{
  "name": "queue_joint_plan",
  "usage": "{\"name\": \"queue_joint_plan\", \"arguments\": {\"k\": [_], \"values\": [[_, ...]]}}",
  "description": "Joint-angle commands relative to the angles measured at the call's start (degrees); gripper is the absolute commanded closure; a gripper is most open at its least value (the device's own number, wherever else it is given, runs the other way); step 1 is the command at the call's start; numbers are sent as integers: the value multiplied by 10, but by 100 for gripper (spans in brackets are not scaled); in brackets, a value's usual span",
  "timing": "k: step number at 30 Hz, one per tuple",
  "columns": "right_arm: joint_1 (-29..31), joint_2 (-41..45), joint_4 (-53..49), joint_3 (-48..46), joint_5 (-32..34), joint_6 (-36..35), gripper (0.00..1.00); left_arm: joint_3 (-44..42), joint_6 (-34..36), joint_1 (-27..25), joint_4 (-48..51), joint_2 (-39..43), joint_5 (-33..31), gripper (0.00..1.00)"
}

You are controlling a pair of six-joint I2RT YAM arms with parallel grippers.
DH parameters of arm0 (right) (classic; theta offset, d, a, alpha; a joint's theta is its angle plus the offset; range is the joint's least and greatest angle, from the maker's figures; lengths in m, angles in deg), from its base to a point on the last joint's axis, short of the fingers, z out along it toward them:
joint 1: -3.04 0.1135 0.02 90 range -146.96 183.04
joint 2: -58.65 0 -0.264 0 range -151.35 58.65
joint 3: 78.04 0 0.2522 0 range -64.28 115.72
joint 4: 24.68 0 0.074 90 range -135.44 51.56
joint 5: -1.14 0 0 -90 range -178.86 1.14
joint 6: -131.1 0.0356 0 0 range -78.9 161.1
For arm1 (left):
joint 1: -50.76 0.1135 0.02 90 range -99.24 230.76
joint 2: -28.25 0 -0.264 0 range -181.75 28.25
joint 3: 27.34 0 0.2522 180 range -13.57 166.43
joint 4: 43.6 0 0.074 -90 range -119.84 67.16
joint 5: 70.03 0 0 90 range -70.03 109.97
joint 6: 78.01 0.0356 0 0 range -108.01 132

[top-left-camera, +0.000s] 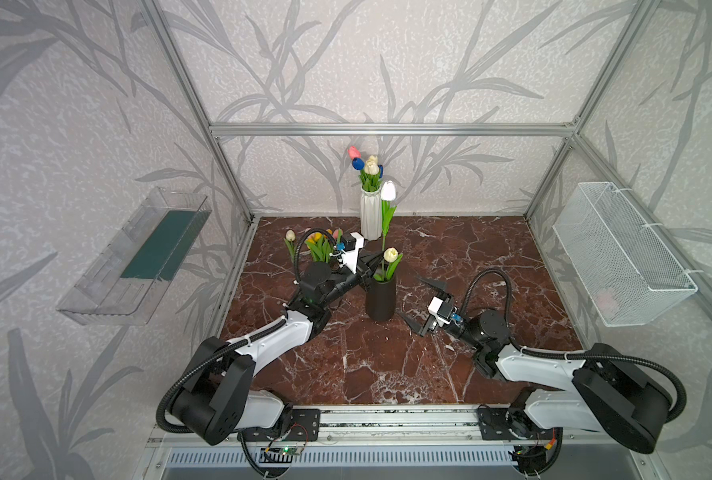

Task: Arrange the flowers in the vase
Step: 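Carry the second white tulip over and lower it into the black cylinder, then open the left gripper and move it back to the tulip bunch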

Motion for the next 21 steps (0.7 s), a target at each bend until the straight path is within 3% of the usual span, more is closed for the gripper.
{"name": "queue_joint_plan", "arguments": {"k": [1,6,17,21], "values": [[4,-6,26,-4,6,-5,4,-4,27,-4,18,21,6,86],[5,-10,28,-4,6,-4,4,-4,57,-4,73,32,-22,76],[5,-12,26,-4,6,-7,4,28,139,11,229,117,-71,71],[5,-14,28,-4,4,-5,4,24,113,38,209,151,-90,64]]}}
